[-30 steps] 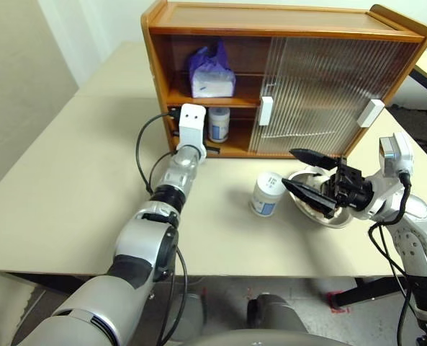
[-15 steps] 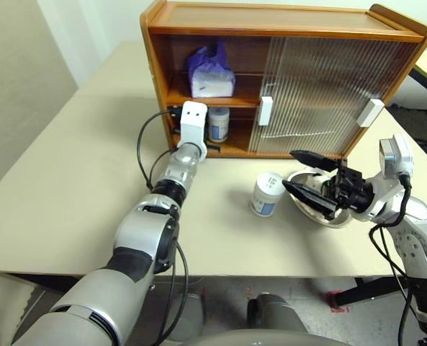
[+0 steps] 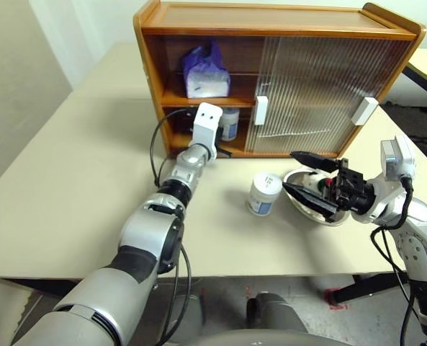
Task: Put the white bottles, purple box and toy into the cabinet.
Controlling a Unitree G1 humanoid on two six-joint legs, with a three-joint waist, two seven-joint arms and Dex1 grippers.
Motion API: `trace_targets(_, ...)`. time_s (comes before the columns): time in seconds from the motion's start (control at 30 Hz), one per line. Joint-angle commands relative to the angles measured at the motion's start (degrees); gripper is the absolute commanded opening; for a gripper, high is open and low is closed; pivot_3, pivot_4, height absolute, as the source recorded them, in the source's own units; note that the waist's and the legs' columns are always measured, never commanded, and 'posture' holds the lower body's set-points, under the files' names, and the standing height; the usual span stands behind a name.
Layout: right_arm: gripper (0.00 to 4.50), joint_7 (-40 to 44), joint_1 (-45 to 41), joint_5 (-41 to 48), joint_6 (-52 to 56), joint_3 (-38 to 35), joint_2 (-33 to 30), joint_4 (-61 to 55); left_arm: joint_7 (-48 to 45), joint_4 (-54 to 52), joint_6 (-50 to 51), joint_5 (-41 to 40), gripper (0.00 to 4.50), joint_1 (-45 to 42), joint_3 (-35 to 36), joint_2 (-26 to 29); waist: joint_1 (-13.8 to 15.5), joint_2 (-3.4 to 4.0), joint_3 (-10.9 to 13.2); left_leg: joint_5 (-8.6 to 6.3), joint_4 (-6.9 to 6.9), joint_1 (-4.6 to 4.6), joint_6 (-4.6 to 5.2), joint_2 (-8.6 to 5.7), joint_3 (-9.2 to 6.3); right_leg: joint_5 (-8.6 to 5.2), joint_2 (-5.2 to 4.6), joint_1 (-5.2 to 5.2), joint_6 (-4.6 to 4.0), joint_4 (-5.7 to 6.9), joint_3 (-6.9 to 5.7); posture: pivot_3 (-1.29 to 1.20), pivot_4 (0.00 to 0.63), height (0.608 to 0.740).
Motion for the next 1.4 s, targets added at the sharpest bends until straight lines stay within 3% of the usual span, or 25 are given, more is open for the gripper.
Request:
trace_targets(0.03,4.50,-0.2,0.4,0.3,-0.2,-0.8,-0.3,-0.7,-0.4,0.4,-0.5,0.3,0.03,-0.4,0.0,0.0,-0.3,0.00,0.0,0.00,0.00,0.00,0.00,0.00,0.00,0.00,0.00,0.00,0.00,0.00,0.01,0.06,0.000,0.740)
trace_targets(0.7,4.50,-0.9,0.5,0.1,-0.4,-0.5,0.1,-0.9,8.0,2.5,1.1,1.9,0.03,-2.1,0.4,3.6,-1.4,0.00,0.0,0.00,0.00,0.02,0.00,0.01,-0.06,0.00,-0.02,0.00,0.02,0.04,0.02,0.04,0.000,0.740)
trace_targets(1.4,4.50,-1.6,0.8,0.2,-0.4,-0.2,0.1,-1.3,-2.6,2.4,-1.3,0.6,0.03,-1.7,1.4,0.8,-2.7,0.00,0.0,0.00,0.00,0.01,0.01,-0.01,-0.07,0.00,-0.01,0.01,0.02,0.04,0.02,0.05,0.000,0.740)
